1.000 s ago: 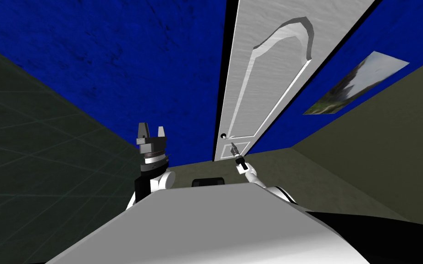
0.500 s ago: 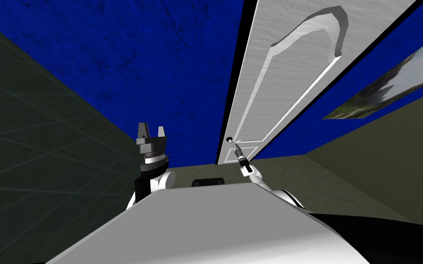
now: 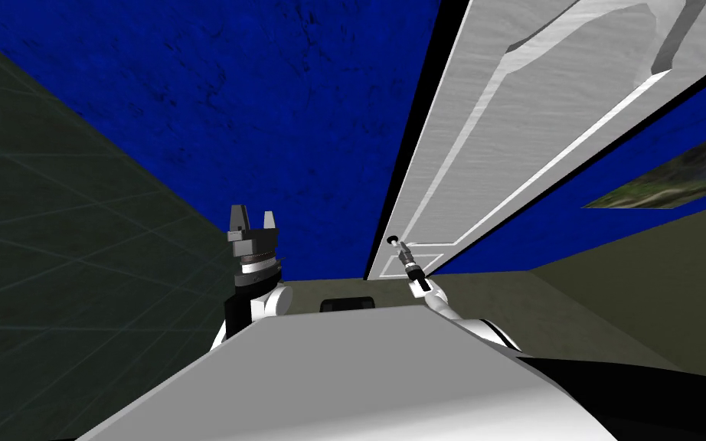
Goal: Pull the door open
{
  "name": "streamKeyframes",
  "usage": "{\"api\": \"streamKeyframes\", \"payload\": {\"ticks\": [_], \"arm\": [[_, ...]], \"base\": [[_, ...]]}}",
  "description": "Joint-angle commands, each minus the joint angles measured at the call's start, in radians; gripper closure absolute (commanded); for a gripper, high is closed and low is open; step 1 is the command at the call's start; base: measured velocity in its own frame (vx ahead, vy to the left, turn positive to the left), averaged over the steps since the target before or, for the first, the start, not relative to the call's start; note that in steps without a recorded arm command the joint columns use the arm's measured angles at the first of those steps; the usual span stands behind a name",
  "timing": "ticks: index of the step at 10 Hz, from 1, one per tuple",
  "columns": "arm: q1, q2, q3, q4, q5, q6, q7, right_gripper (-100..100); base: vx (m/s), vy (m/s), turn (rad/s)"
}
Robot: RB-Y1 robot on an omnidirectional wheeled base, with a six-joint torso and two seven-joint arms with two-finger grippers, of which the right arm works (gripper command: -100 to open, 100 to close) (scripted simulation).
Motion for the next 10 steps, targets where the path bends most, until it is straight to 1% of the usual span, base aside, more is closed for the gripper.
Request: {"api": "streamKeyframes", "payload": {"ticks": [1, 2, 3, 8, 9, 10], "arm": [[0.013, -0.028, -0.017, 0.021, -0.013, -0.025, -0.015, -100], [0.004, -0.018, -0.009, 0.011, -0.007, -0.010, -0.009, -100], [0.004, -0.018, -0.009, 0.011, -0.007, -0.010, -0.009, 100], [0.004, -0.018, -0.009, 0.011, -0.007, -0.010, -0.009, 100], [0.022, -0.033, 0.001, 0.014, 0.001, -0.038, -0.030, 100], [0.027, -0.038, 0.003, 0.015, 0.003, -0.047, -0.036, 100]], "base": [[0.163, 0.027, 0.176], [0.093, 0.007, 0.044], [-0.019, -0.003, -0.040], [-0.016, -0.003, 0.000], [-0.118, -0.068, 0.145], [-0.181, -0.086, 0.156]]}}
